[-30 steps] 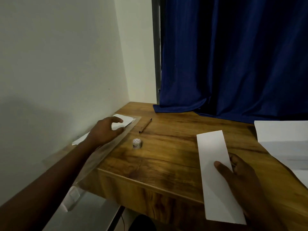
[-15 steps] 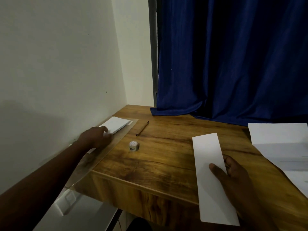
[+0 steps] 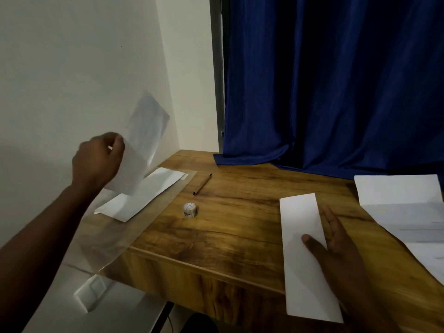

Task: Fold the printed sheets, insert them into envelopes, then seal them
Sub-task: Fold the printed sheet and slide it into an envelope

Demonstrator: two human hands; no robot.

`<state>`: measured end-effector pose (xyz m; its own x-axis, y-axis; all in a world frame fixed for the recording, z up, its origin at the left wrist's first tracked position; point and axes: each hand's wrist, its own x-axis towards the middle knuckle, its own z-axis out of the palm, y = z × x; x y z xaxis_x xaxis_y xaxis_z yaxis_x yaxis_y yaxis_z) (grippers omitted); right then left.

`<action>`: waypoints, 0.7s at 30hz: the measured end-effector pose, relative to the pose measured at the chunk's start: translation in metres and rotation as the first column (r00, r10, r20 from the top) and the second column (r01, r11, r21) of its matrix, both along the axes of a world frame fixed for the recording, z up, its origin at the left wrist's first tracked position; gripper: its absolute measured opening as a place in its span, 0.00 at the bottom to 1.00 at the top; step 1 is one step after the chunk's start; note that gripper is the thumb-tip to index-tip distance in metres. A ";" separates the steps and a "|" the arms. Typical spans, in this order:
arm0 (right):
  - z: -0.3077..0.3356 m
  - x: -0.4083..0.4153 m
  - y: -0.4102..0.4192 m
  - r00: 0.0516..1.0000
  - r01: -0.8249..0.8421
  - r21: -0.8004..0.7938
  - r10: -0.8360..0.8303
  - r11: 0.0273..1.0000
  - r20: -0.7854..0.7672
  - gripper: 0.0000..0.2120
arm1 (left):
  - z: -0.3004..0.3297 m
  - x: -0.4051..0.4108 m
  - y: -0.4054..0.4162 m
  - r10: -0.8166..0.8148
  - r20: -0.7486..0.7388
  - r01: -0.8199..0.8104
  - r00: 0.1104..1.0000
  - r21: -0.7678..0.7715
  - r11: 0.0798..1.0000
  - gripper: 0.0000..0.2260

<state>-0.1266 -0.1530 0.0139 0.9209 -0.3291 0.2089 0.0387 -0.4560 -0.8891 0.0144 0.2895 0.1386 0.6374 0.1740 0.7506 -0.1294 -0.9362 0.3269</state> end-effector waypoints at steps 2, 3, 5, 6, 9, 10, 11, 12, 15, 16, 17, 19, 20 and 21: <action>0.003 -0.001 0.000 1.000 -0.017 -0.023 0.017 1.000 0.008 0.38 | 0.014 -0.016 -0.011 -0.100 0.138 0.120 0.985 -0.145 0.982 0.17; 0.003 -0.001 -0.001 0.999 -0.030 -0.038 0.031 0.999 0.008 0.37 | 0.019 -0.024 -0.018 -0.159 0.191 0.201 0.969 -0.225 0.954 0.16; 0.005 -0.004 -0.001 0.997 -0.072 -0.072 0.074 0.995 0.014 0.30 | 0.023 -0.037 -0.036 -0.277 0.293 0.380 0.915 -0.396 0.836 0.11; 0.006 -0.005 0.000 0.996 -0.090 -0.077 0.092 0.993 0.023 0.23 | 0.022 -0.042 -0.047 -0.328 0.331 0.458 0.885 -0.490 0.742 0.09; 0.007 -0.010 0.008 0.994 -0.097 0.041 0.095 0.994 0.052 0.17 | 0.001 -0.050 -0.091 -0.483 0.352 0.539 0.802 -0.774 0.332 0.07; 0.005 -0.013 0.009 0.994 -0.099 0.065 0.096 0.993 0.042 0.17 | -0.010 -0.052 -0.109 -0.540 0.343 0.505 0.768 -0.843 0.183 0.07; 0.006 -0.017 0.010 0.995 -0.101 0.098 0.099 0.990 0.022 0.16 | -0.021 -0.054 -0.126 -0.594 0.330 0.450 0.733 -0.891 0.059 0.07; 0.006 -0.017 0.007 0.995 -0.102 0.139 0.103 0.985 -0.004 0.16 | -0.032 -0.055 -0.145 -0.645 0.322 0.388 0.693 -0.921 -0.042 0.08; 0.018 -0.023 -0.001 0.993 -0.094 0.313 0.112 0.945 -0.039 0.09 | -0.066 -0.065 -0.199 -0.758 0.326 0.238 0.565 -0.944 -0.228 0.10; 0.022 -0.024 -0.005 0.990 -0.094 0.376 0.128 0.922 -0.065 0.04 | -0.076 -0.068 -0.216 -0.783 0.311 0.196 0.538 -0.950 -0.243 0.10; 0.028 -0.027 -0.010 0.986 -0.091 0.439 0.143 0.894 -0.087 0.02 | -0.085 -0.071 -0.231 -0.806 0.285 0.155 0.519 -0.959 -0.239 0.10; 0.033 -0.028 -0.024 0.988 -0.102 0.465 0.142 0.880 -0.053 0.10 | -0.102 -0.077 -0.256 -0.845 0.230 0.084 0.482 -0.973 -0.217 0.10; 0.033 -0.028 -0.031 0.992 -0.080 0.437 0.115 0.896 -0.055 0.10 | -0.109 -0.079 -0.265 -0.861 0.219 0.060 0.458 -0.974 -0.216 0.10; 0.036 -0.032 -0.035 0.994 -0.043 0.421 0.081 0.906 -0.072 0.09 | -0.115 -0.081 -0.271 -0.876 0.216 0.044 0.430 -0.975 -0.219 0.11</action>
